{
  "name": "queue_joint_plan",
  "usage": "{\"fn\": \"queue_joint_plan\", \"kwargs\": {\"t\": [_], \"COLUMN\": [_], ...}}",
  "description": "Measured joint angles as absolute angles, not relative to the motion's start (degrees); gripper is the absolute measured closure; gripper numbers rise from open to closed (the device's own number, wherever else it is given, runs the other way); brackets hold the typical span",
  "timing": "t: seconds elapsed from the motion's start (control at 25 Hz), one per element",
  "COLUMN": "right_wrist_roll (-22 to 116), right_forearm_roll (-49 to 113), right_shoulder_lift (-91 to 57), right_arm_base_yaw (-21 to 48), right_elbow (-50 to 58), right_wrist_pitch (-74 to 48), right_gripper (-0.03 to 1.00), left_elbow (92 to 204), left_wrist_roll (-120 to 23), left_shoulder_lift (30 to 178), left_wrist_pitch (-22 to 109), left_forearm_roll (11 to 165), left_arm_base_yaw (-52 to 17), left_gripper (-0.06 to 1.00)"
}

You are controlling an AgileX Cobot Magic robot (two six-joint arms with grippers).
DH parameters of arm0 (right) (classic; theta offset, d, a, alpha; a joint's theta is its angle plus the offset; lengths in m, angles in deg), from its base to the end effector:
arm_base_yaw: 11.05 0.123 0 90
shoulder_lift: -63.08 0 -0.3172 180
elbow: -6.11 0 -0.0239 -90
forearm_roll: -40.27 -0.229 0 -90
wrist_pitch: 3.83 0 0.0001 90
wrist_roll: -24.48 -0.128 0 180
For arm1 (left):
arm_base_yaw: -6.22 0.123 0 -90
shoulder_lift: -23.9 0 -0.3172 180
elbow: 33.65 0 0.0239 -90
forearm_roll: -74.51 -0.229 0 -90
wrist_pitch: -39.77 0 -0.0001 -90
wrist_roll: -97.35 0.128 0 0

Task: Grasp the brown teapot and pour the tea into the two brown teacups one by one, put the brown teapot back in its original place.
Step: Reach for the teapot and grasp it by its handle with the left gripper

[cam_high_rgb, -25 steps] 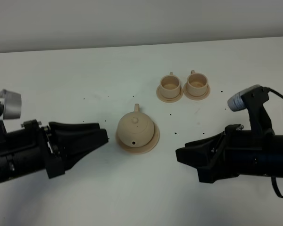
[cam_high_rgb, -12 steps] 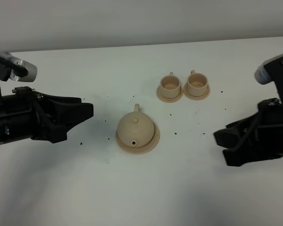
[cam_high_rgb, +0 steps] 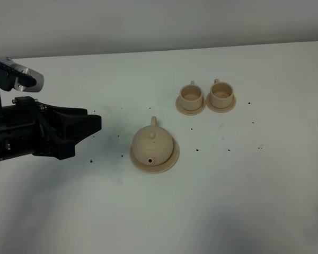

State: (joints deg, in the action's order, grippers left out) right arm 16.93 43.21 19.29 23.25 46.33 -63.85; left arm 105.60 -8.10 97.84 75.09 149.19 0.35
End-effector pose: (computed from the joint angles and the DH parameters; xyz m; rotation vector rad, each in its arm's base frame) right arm 0.0622 0.0355 0.2867 -0.5984 2.4555 0.2307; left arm 0.2085 -0.0933 0.2925 0.4983 2.0842 -0.6711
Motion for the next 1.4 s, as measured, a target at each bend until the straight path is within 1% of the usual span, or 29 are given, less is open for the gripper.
{"fn": "queue_joint_plan", "kwargs": {"t": [0.24,0.56,0.72,1.32,1.4], "right_wrist_roll": [21.0,31.5,33.8,34.1,34.3], "right_forearm_roll": [41.3,34.8,33.8,33.6,33.4], "right_shoulder_lift": [31.7,41.3,43.1,43.8,43.8], "right_arm_base_yaw": [23.2,23.2,23.2,23.2,21.2], "right_elbow": [53.1,55.7,55.9,55.9,56.0], "right_wrist_pitch": [-64.4,-64.7,-65.0,-65.1,-65.1], "right_gripper": [0.65,0.65,0.65,0.65,0.65], "left_elbow": [105.6,105.6,105.6,105.6,105.6], "left_wrist_roll": [-6.7,-5.6,-5.5,-5.2,-5.2], "left_shoulder_lift": [97.8,97.8,97.8,97.8,97.8], "left_wrist_pitch": [75.1,75.1,75.1,75.1,75.1], "left_forearm_roll": [149.1,149.1,149.1,147.9,147.9], "left_arm_base_yaw": [0.4,0.4,0.4,0.4,0.4], "left_gripper": [0.53,0.53,0.53,0.53,0.53]}}
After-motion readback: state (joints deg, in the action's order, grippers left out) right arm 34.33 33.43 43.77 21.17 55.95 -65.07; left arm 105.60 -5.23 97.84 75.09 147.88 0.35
